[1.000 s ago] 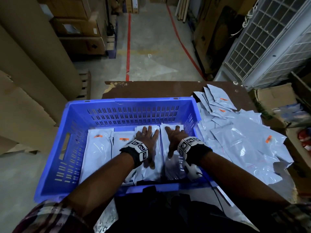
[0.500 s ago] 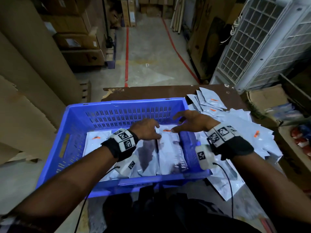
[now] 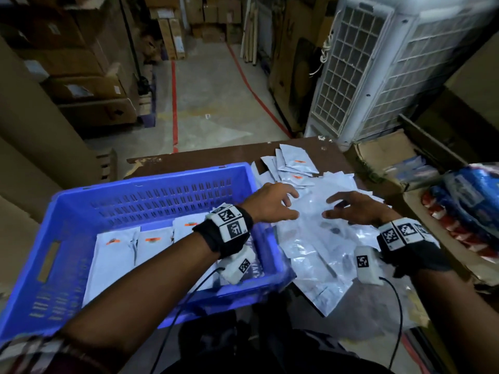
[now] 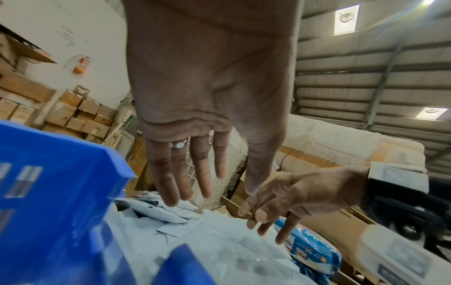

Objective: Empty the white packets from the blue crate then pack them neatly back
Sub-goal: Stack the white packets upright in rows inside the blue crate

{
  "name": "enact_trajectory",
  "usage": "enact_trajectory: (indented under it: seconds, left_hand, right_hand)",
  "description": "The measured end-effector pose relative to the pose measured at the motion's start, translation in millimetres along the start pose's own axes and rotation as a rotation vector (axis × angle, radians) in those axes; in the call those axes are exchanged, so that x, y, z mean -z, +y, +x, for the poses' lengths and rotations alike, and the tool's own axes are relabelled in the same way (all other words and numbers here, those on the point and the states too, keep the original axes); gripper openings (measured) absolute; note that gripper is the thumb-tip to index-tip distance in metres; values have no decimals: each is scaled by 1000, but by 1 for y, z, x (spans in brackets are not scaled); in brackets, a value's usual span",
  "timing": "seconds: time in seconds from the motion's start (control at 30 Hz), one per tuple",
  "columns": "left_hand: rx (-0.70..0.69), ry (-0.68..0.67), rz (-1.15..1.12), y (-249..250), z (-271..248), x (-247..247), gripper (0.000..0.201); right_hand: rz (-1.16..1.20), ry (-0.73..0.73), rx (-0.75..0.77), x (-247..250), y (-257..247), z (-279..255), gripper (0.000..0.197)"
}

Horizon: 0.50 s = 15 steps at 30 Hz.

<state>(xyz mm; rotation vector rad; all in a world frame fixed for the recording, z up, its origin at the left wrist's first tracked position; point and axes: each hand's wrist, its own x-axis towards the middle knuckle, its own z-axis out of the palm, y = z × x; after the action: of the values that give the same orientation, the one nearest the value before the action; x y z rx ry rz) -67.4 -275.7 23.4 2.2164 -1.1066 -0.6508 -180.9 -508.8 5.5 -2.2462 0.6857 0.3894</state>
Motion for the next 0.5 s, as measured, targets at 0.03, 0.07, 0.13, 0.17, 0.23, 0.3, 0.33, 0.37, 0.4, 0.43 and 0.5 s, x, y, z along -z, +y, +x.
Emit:
enact_trajectory:
  seconds: [0.03,0.07,0.13,0.17,0.23,0.3,0.33,0.37,0.4,0.43,0.5]
  left_hand:
    - [-7,-19,4,6,7,-6,47]
    - [-11,-42,11,13,14,-12,48]
    - [-12,-84,49,24,28,-24,50]
    - [-12,-111,93,30,35,-30,53]
    - [-15,-195,219,41,48,-42,62]
    - [-26,-297,318,52,57,-55,76]
    - [-36,-336,354,57,61,-60,83]
    - [-43,-365,376,62,65,-66,89]
    - [-56,-385,398,66,68,-72,95]
    - [-75,-402,428,69,71,-78,100]
    - [-96,-445,527,76,73,-90,107]
  right_hand:
    - [-17,15,-11,1,14,2,46]
    - [-34,23,-21,2,25,2,46]
    - [-43,28,-30,4,46,2,45]
    - [-14,30,-33,6,56,2,44]
    - [89,46,-32,10,75,3,39]
    - [187,67,-22,16,90,3,35]
    - [223,75,-11,20,95,2,33]
    - [249,82,-7,23,101,2,31]
    - [268,91,0,26,104,2,28]
    - [287,107,6,28,108,3,25]
    - [317,141,22,32,115,7,20]
